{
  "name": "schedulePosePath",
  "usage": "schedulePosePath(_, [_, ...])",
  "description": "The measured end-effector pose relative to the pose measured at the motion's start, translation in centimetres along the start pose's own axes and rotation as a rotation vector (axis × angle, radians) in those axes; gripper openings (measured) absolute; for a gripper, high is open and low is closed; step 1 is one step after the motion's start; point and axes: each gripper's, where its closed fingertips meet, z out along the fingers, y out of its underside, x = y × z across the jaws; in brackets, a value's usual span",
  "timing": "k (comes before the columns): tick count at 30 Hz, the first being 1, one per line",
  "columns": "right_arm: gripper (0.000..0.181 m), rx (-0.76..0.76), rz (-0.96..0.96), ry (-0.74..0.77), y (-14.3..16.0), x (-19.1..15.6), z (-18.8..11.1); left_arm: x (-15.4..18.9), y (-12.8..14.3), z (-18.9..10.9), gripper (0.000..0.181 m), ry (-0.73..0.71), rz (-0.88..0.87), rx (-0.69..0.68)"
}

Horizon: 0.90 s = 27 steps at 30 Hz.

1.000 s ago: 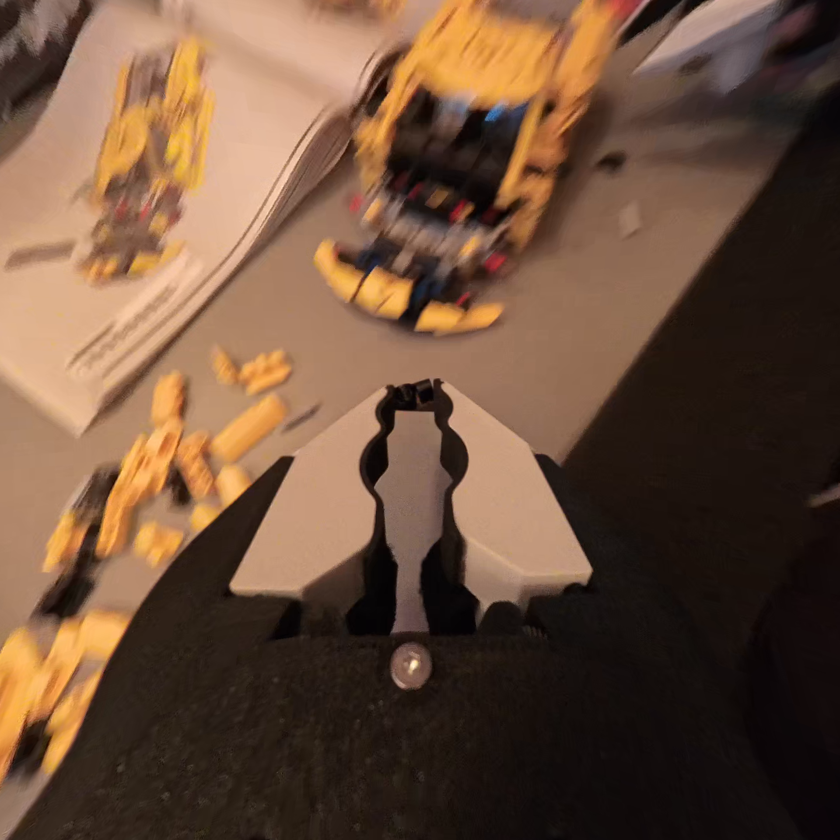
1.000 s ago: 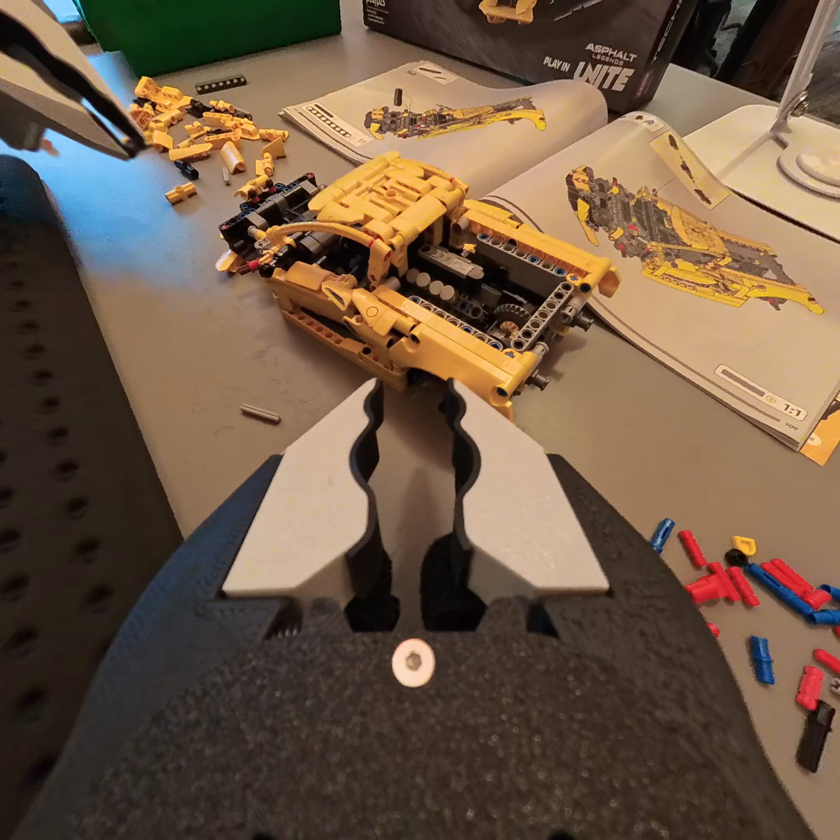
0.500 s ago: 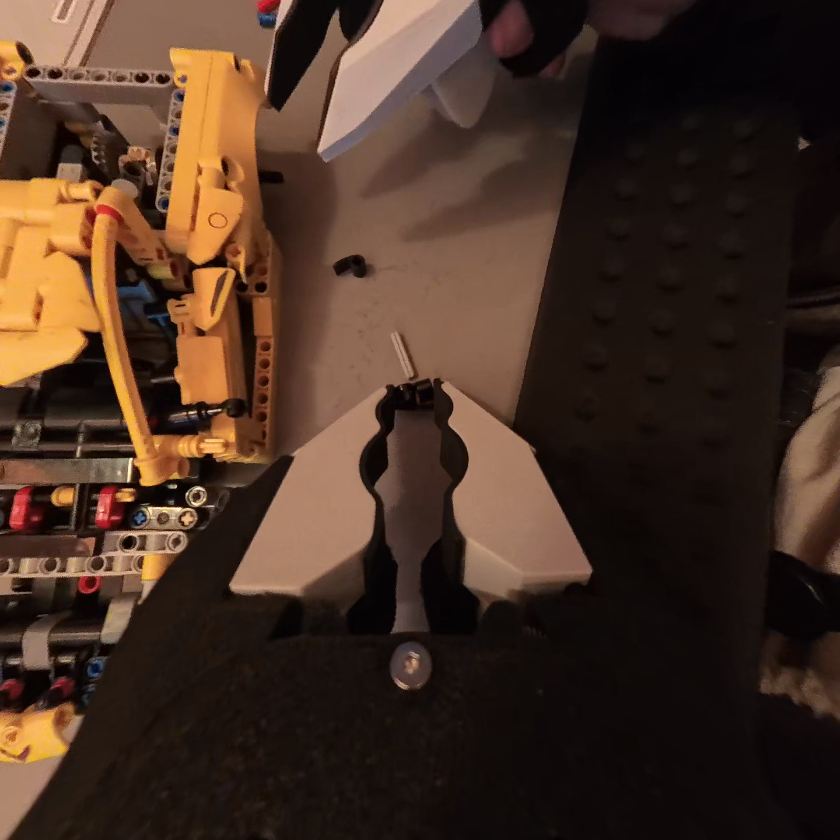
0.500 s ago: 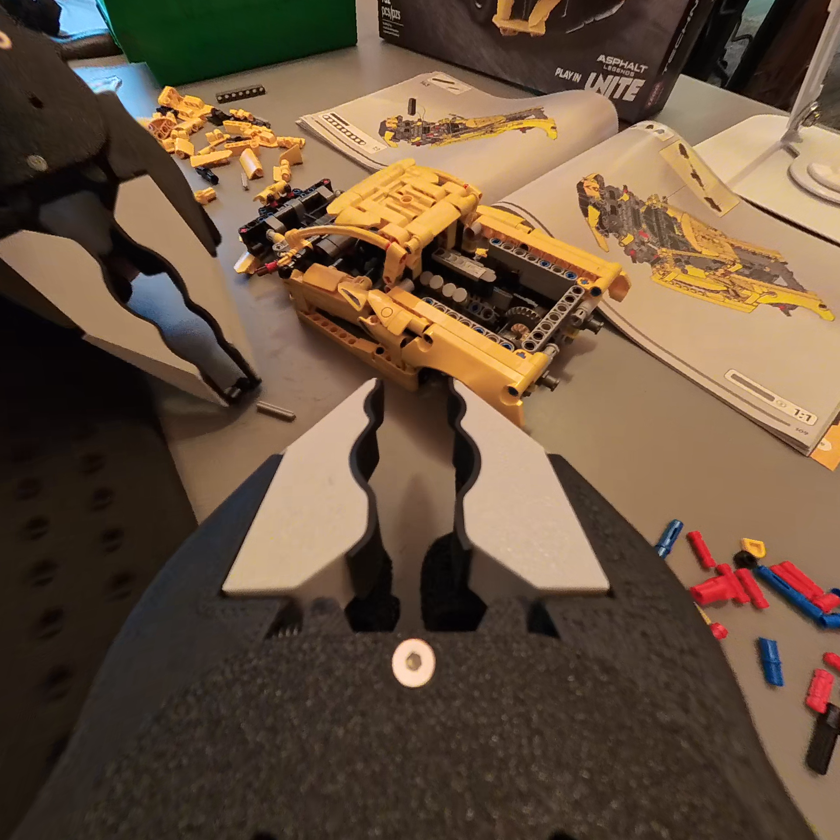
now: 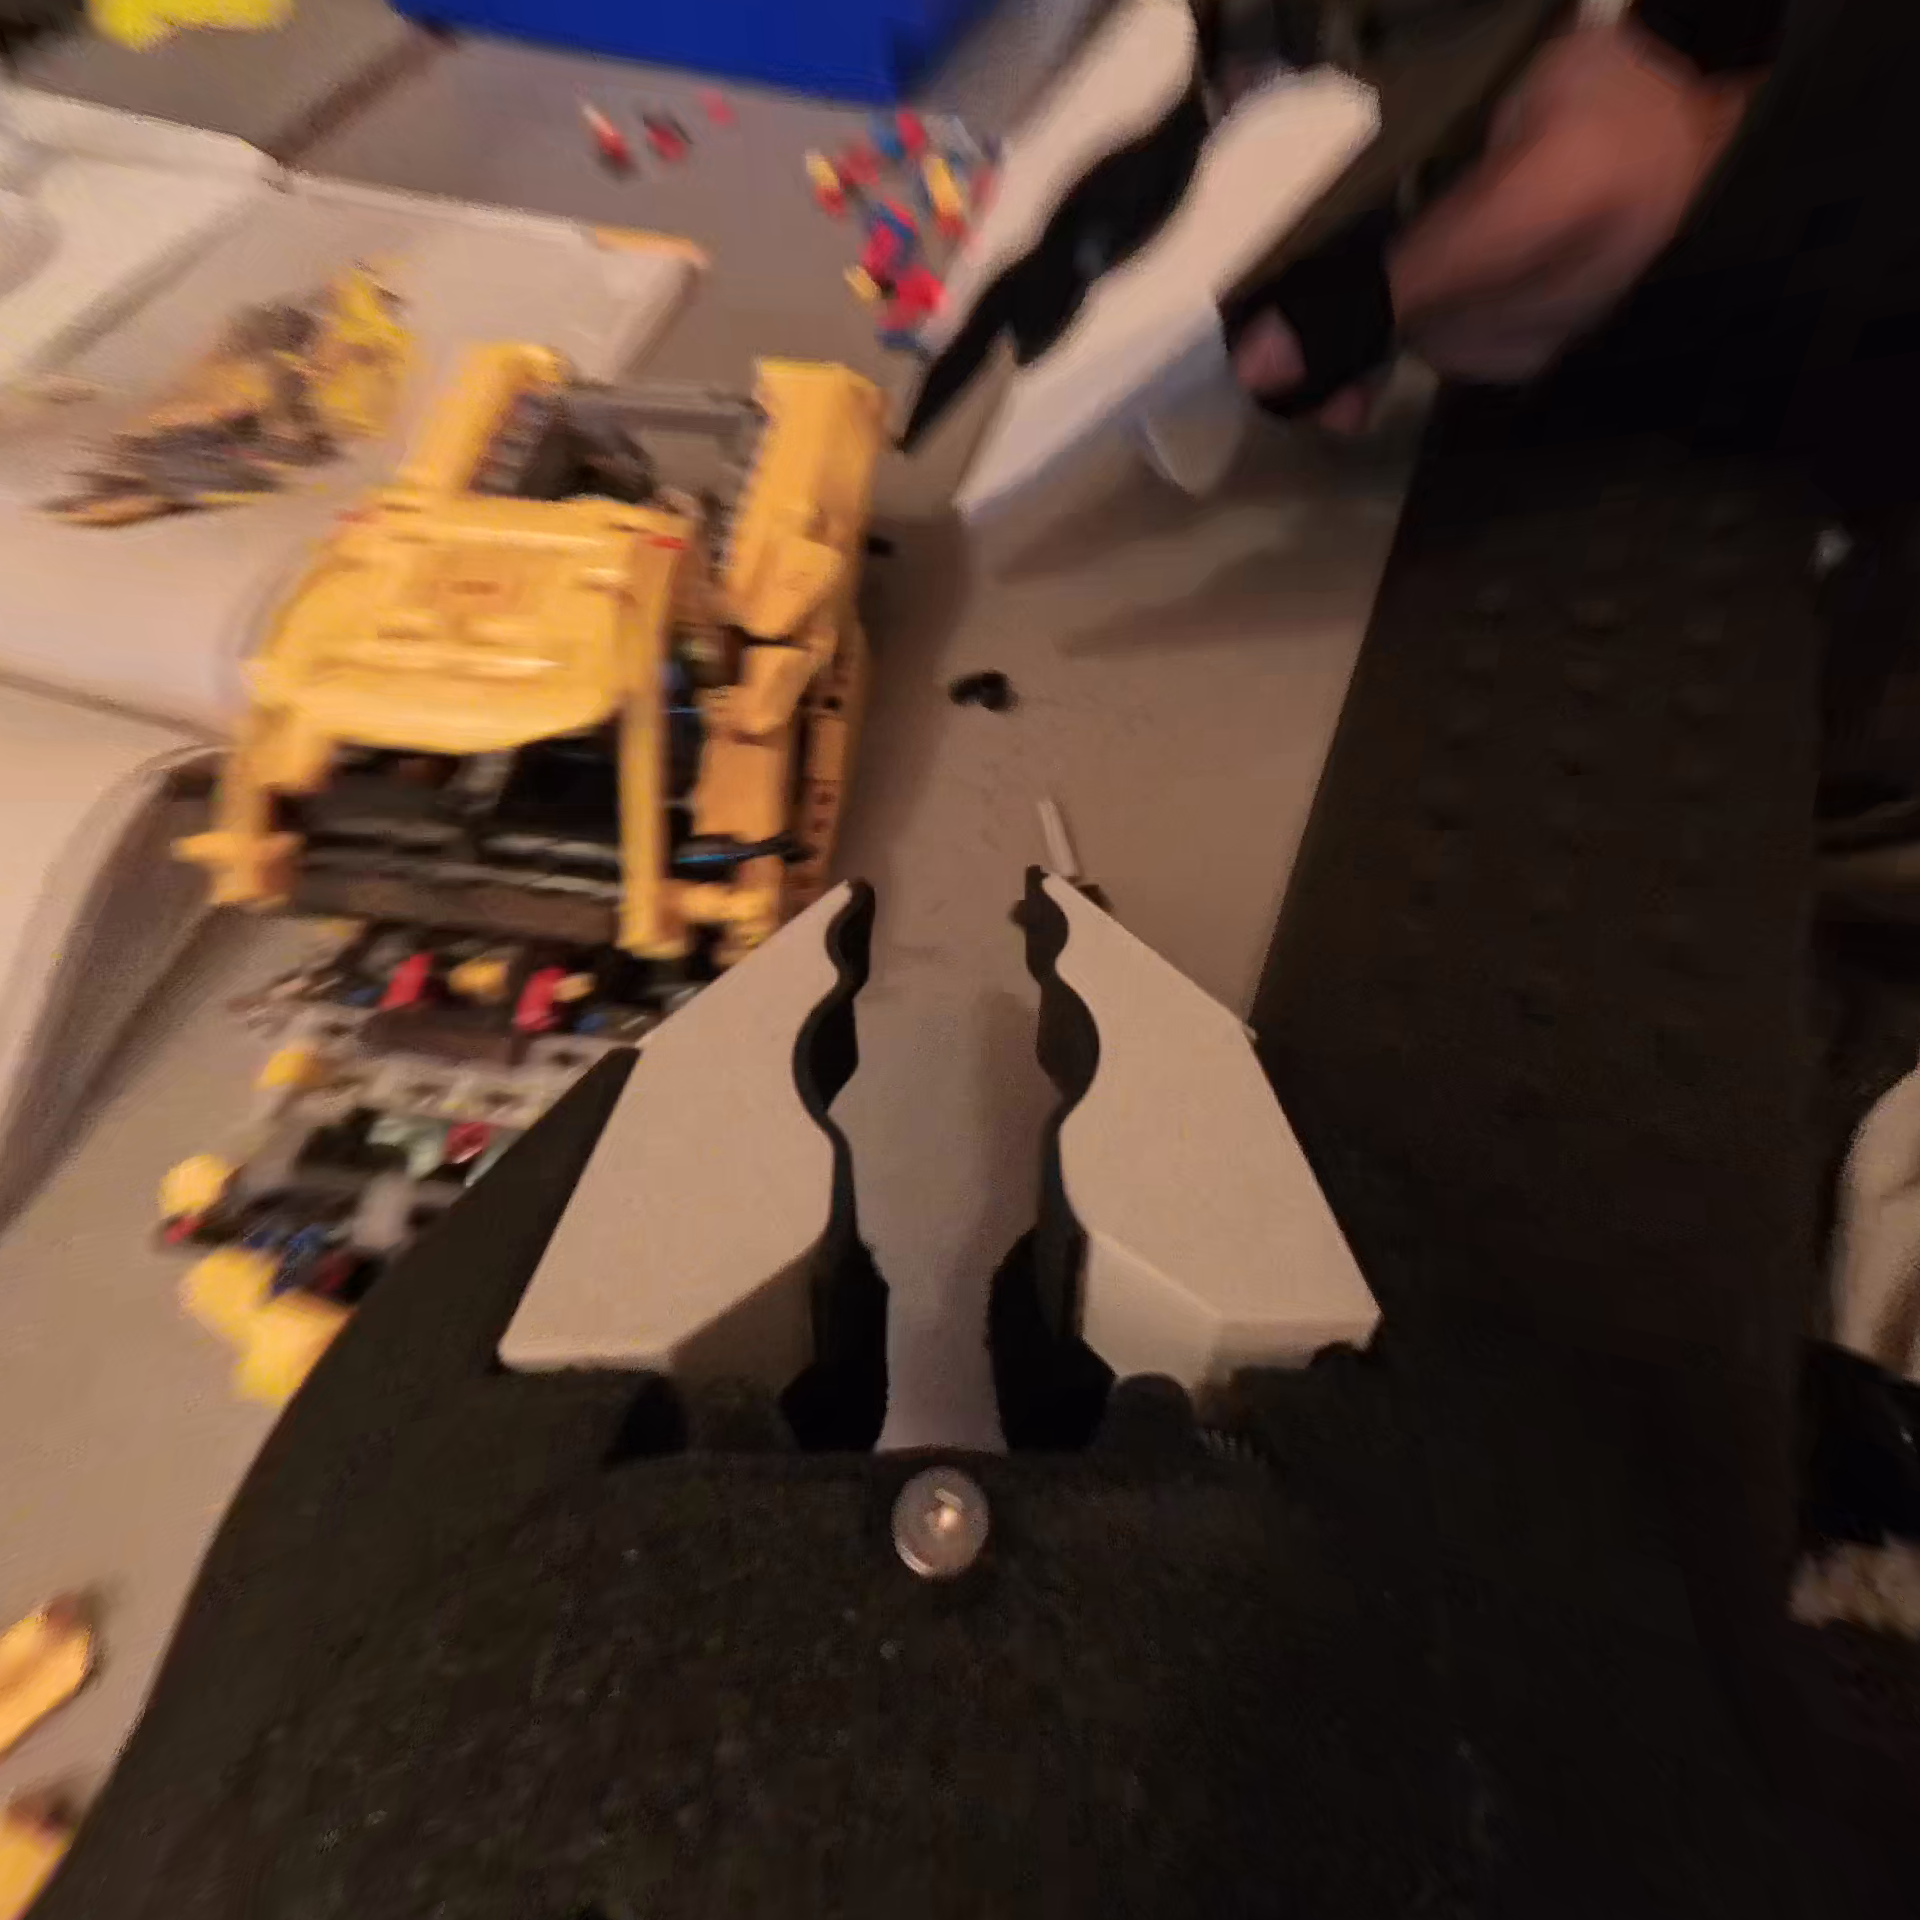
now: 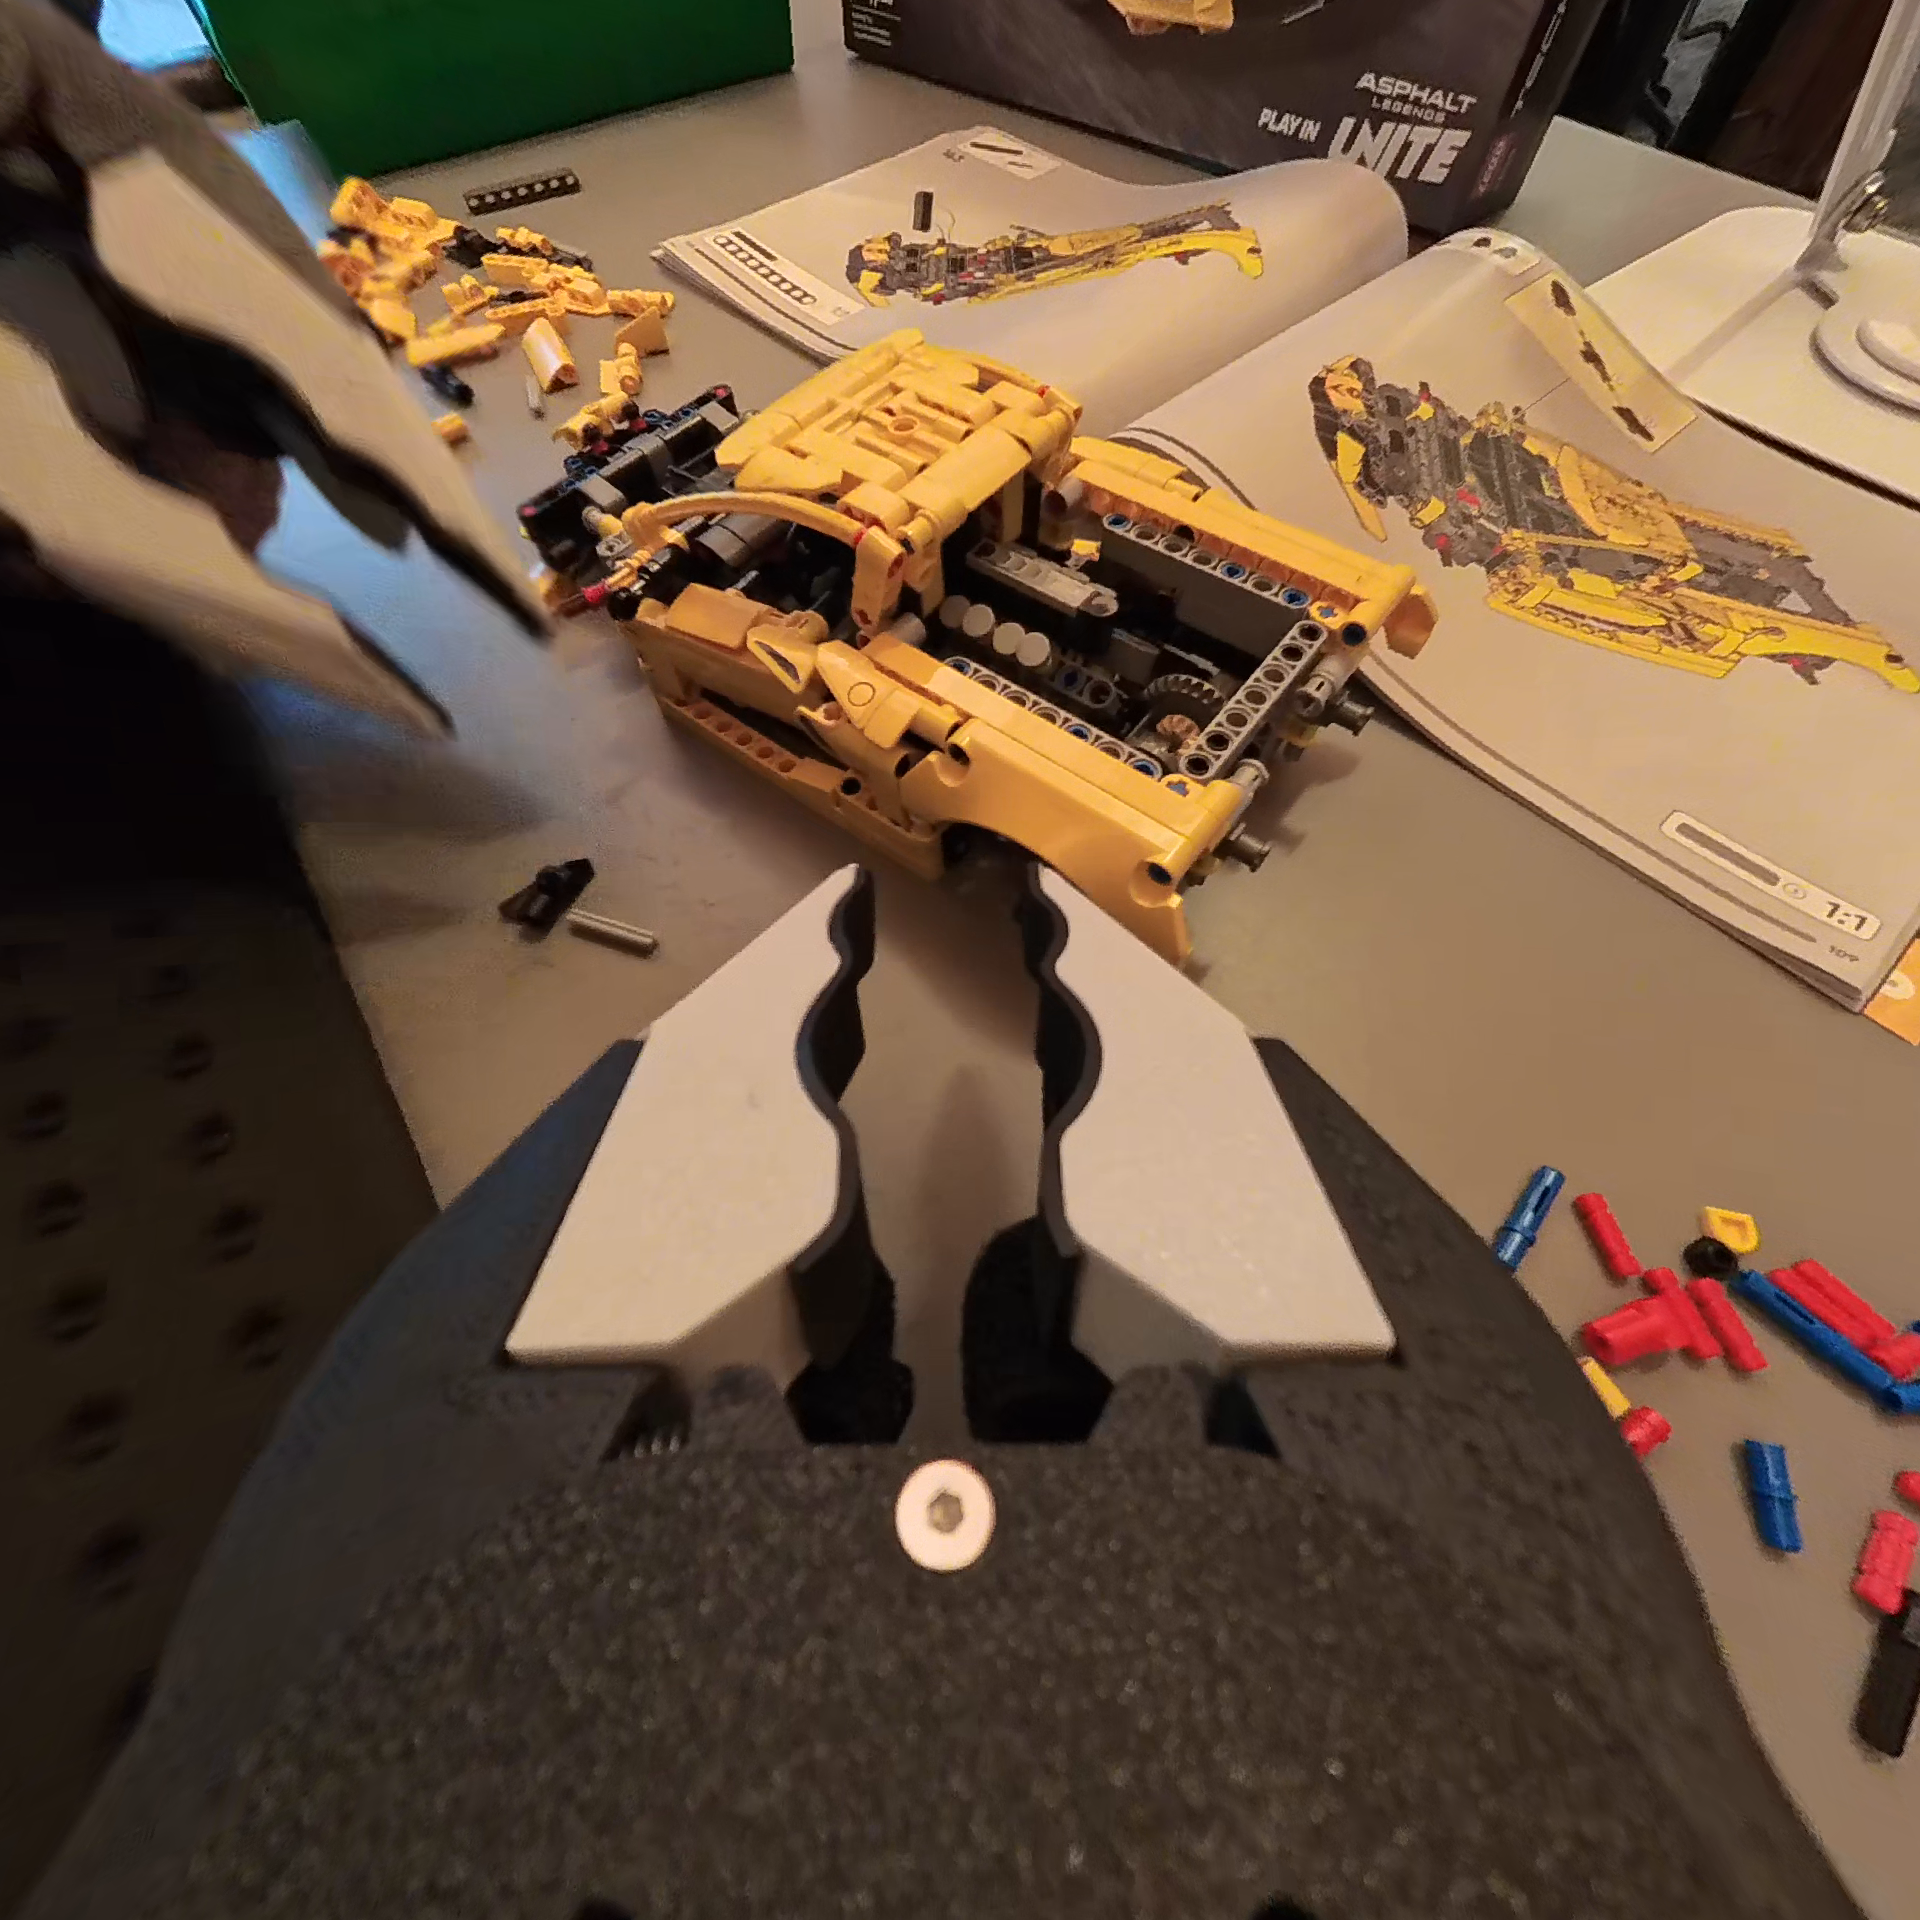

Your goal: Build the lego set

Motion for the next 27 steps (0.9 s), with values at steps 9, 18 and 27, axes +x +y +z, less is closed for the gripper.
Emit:
schedulePosePath(9, [0.027,-0.032,-0.009,0.007,0.5,0.1,0.5,-15.4,8.3,-18.2,0.032,-0.513,-0.069,-0.006])
schedulePosePath(18, [0.027,-0.047,0.008,0.011,0.8,0.5,0.7,-19.1,18.4,-26.7,0.031,-0.663,-0.287,-0.272])
schedulePosePath(27, [0.027,-0.062,0.01,0.01,1.1,0.6,0.9,-19.3,21.0,-27.4,0.024,-0.65,-0.328,-0.358])
